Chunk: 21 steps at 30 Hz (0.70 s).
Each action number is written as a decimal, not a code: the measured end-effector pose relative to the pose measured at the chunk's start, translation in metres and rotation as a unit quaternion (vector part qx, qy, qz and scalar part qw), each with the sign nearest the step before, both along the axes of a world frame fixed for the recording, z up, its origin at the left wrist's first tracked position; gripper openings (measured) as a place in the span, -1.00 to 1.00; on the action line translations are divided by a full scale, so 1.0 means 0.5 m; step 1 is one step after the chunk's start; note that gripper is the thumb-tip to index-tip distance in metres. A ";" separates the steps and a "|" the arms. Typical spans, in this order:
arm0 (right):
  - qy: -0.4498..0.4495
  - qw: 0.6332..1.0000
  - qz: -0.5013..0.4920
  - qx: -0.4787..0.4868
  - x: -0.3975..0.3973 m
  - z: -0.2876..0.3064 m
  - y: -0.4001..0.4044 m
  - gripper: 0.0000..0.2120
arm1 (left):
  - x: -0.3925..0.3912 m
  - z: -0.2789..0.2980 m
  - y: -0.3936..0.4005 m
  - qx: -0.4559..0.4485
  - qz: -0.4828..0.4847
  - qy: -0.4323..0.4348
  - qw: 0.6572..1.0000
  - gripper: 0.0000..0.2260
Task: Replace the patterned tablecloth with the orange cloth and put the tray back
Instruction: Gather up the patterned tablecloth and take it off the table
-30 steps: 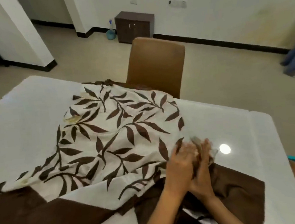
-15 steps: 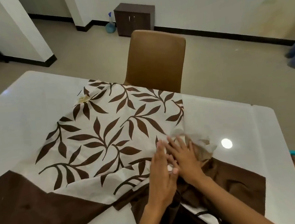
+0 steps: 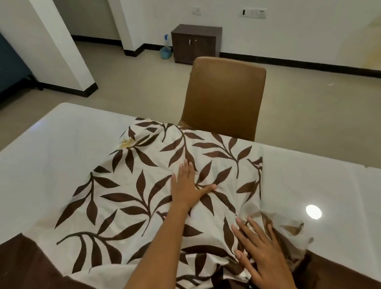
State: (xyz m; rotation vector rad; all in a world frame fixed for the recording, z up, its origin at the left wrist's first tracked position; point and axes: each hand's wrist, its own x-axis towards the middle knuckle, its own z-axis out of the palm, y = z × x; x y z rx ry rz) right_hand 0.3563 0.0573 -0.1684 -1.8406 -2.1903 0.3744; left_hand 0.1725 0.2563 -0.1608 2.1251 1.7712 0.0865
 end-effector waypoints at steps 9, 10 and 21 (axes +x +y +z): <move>-0.003 1.000 -0.012 0.025 -0.004 0.000 0.000 -0.48 | -0.003 -0.030 -0.079 0.116 0.003 -0.166 0.979 -0.42; -0.003 0.999 -0.023 0.036 -0.006 0.003 0.001 -0.45 | -0.008 -0.013 -0.093 0.133 0.000 -0.189 0.973 -0.48; 0.205 0.945 -0.174 0.187 -0.004 0.114 -0.024 -0.52 | -0.015 0.113 -0.467 0.194 -0.224 -0.233 0.926 -0.61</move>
